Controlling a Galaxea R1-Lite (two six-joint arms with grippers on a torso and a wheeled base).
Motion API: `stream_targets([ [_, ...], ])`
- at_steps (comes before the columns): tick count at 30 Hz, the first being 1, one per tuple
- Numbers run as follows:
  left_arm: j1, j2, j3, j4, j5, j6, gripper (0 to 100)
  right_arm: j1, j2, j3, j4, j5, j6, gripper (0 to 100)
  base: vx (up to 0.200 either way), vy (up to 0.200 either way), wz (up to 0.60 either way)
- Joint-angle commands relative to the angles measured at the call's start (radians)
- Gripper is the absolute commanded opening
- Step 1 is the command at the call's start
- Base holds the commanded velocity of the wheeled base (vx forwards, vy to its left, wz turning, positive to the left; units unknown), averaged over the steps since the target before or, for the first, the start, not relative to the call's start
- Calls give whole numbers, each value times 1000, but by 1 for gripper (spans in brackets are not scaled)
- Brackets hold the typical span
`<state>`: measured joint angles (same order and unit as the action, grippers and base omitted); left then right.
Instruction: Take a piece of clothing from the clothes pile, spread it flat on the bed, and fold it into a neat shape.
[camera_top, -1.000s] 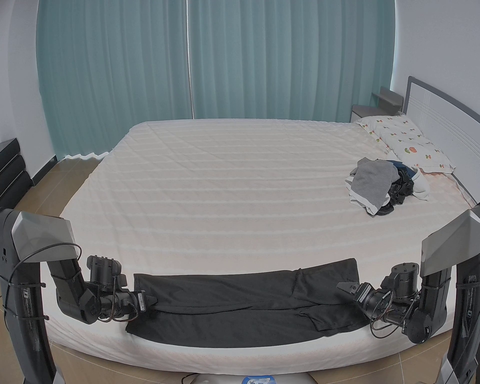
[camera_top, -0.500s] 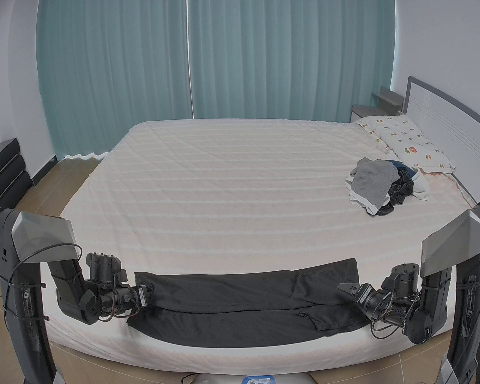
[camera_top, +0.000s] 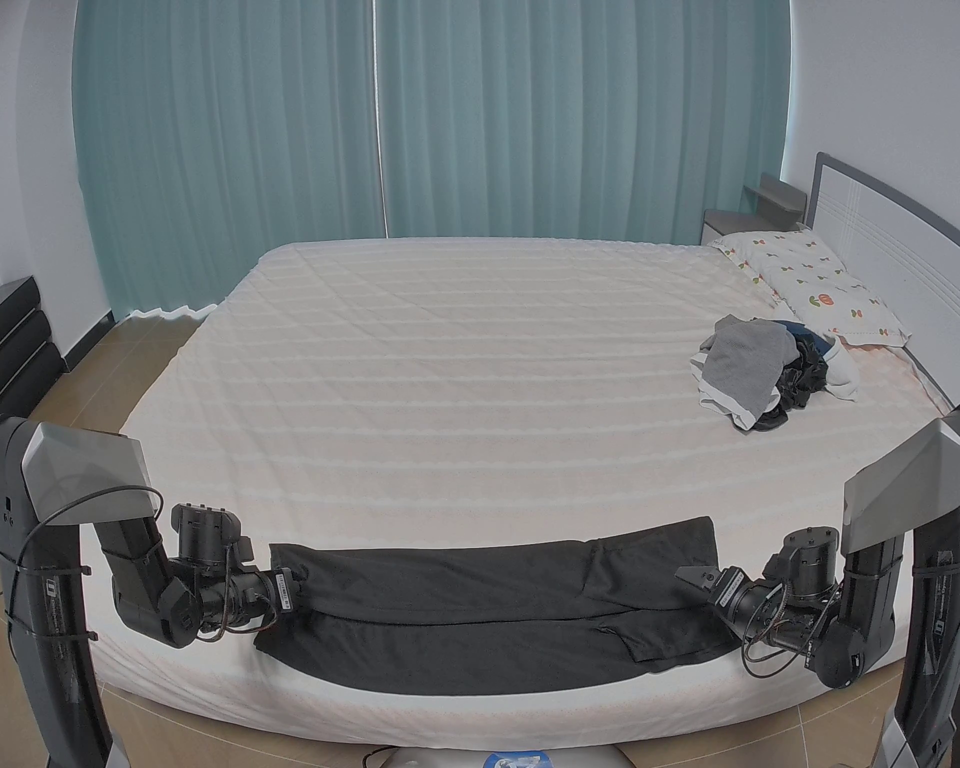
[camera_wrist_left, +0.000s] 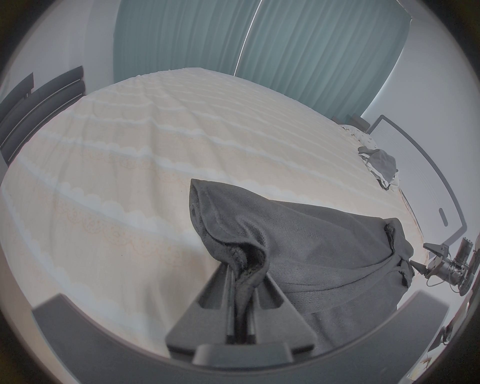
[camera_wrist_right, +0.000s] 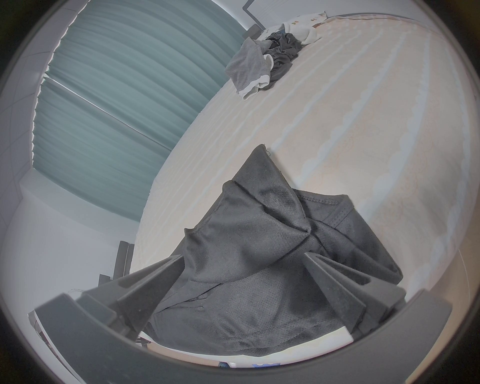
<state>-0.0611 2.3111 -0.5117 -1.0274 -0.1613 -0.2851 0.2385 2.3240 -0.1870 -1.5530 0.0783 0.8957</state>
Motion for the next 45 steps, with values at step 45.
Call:
stream_targets([
  [45, -201, -160, -111, 147, 236, -175, 0, -73, -29, -11, -7, -2, 0, 100, -27, -67, 0],
])
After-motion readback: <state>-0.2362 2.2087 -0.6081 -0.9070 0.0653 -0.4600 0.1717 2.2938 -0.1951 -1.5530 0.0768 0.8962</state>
